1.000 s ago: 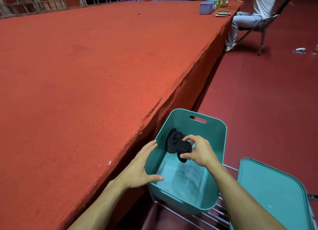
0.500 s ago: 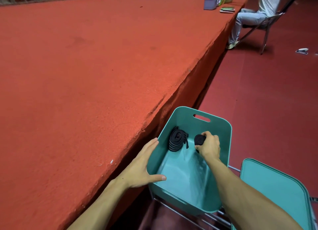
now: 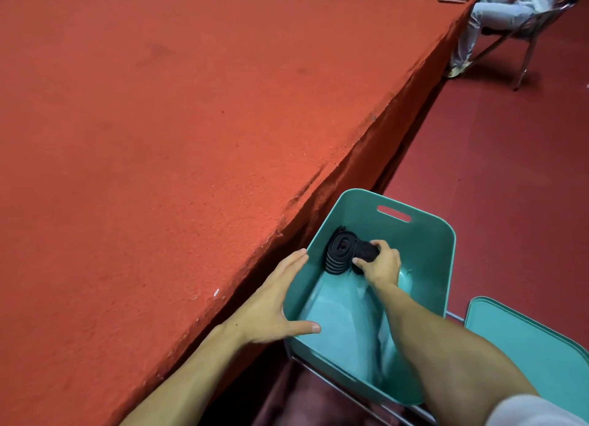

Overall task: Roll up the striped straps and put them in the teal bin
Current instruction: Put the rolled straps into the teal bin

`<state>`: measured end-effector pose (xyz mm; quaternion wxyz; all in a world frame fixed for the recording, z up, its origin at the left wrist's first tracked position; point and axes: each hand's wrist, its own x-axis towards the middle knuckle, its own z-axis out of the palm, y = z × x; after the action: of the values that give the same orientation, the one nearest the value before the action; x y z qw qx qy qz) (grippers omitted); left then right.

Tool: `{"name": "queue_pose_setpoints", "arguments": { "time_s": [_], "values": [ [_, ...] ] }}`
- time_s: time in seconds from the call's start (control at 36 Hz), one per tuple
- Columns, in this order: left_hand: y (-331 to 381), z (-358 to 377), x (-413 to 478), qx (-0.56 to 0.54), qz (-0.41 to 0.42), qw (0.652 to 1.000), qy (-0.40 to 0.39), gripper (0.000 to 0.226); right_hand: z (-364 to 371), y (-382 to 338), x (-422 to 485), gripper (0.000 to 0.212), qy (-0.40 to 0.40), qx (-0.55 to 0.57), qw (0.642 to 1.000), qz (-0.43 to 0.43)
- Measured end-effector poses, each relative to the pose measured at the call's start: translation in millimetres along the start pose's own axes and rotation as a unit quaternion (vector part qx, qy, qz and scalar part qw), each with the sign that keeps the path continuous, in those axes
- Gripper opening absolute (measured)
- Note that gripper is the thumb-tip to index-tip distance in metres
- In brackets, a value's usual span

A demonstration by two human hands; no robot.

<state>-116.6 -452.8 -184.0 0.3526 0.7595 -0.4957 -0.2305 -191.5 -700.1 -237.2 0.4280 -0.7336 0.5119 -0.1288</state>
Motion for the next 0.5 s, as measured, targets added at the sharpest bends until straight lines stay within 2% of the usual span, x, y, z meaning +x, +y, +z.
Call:
{"name": "queue_pose_setpoints", "arguments": {
  "time_s": [0.31, 0.5],
  "values": [
    [0, 1, 1, -0.001, 0.003, 1.000, -0.003, 0.112, 6, 6, 16, 0.065, 0.017, 0.046, 0.999, 0.013],
    [0, 0, 2, 0.004, 0.002, 1.000, -0.006, 0.113, 11, 5, 26, 0.060, 0.024, 0.051, 0.998, 0.016]
  ]
}}
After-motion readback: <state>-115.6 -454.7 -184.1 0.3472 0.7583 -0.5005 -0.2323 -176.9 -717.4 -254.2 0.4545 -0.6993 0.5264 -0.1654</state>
